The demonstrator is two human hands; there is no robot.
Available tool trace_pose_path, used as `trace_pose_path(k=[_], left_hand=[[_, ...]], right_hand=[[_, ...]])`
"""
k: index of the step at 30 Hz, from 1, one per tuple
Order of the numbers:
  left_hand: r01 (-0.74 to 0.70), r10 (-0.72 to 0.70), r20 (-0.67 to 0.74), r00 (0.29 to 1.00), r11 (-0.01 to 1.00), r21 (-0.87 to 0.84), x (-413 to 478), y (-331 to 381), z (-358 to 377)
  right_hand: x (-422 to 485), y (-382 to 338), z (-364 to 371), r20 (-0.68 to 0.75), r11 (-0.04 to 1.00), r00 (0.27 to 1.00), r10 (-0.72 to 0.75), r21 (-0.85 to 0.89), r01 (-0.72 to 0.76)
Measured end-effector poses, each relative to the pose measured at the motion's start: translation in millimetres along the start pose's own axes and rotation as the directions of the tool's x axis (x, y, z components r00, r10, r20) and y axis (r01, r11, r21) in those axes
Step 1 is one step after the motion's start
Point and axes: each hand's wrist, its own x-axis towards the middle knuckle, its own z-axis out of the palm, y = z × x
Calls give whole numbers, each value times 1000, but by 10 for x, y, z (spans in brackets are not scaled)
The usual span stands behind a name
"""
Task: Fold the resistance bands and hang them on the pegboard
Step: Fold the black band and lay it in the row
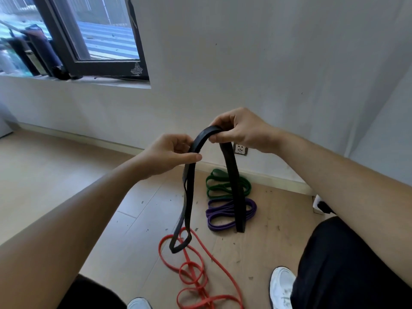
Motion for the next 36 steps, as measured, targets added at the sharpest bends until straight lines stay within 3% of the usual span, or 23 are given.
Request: trace_pose_path(k=[4,6,9,17,24,32,36], left_hand=[[-42,32,-102,994,994,-98,22,23,3],[-75,42,-186,982,982,-175,48,54,10],[-124,85,-204,975,974,-189,80,107,65],[-169,129,-218,967,970,-176,116,153,156],[-107,92,-128,987,988,-111,53,107,95],[1,-6,-37,999,989,-145,-49,-19,196],[30,-26,24,999,979,-199,-44,11,446]], right_hand=[[-41,48,-134,-7,999,999,45,0,-45],[-75,90,-161,49,992,993,111,-59,-108],[-119,77,-85,157,983,974,161,-108,-145],[-71,-65,51,41,994,999,27,-110,-22],[-65,-93,33,41,989,999,18,-145,-12],[-91,-194,23,-39,997,998,-40,-60,37],[-101,-235,-12,-101,994,992,-81,68,88]])
